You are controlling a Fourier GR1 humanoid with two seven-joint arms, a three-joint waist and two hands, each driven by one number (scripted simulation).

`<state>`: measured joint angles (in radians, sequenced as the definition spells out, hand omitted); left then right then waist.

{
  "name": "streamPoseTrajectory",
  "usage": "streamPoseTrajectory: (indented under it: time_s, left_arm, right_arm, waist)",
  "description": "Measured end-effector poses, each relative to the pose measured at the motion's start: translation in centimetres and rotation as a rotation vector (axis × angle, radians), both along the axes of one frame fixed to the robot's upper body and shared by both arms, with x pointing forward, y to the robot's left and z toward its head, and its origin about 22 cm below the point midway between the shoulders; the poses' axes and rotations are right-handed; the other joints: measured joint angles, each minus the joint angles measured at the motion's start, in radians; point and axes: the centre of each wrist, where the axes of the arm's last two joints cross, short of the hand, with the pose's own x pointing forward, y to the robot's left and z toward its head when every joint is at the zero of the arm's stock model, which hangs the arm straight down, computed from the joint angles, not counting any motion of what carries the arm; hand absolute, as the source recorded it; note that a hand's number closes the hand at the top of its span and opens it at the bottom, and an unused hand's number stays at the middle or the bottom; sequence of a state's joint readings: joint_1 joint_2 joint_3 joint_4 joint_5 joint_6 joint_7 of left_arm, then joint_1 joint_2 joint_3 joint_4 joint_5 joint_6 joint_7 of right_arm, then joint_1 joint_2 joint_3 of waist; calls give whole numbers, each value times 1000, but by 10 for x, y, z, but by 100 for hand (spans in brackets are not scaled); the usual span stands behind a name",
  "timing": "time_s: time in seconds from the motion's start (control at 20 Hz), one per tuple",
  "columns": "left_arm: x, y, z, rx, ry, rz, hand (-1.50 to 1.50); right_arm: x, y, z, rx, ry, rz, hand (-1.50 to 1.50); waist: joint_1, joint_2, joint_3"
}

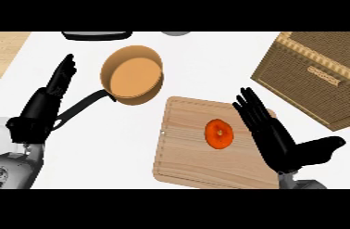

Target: Pick the squash from the cutting board and place it in the basket

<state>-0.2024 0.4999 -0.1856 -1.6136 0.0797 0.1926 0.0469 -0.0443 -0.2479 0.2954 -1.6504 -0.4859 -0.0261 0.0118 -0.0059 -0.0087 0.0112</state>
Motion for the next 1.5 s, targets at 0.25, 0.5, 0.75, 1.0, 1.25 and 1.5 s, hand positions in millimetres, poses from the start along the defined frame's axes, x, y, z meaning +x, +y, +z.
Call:
streamPoseTrajectory:
  time_s: [0.25,0.5,0.75,1.0,1.25,1.5]
  left_arm:
    - [3,11,-15,-71,92,87,0]
    - [2,18,-32,-161,238,125,0]
    - [6,22,-41,-211,308,139,0]
    - [10,29,-41,-231,335,158,0]
    - [10,40,-39,-230,337,179,0]
    - [9,43,-43,-233,349,198,0]
  right_arm:
    - [31,-32,40,-17,-221,-139,150]
    - [47,-38,75,-369,-523,-75,-150]
    - [47,35,65,-539,-672,-118,-150]
    - [52,101,88,-643,-620,-185,-150]
    - [63,118,125,-875,-448,-169,-150]
    - [78,107,162,-1228,-301,-254,-150]
  waist:
    - [5,9,-8]
    - [29,16,-15]
    - [31,13,-15]
    - [21,7,-15]
    - [4,-3,-17]
    - [-19,-12,-18]
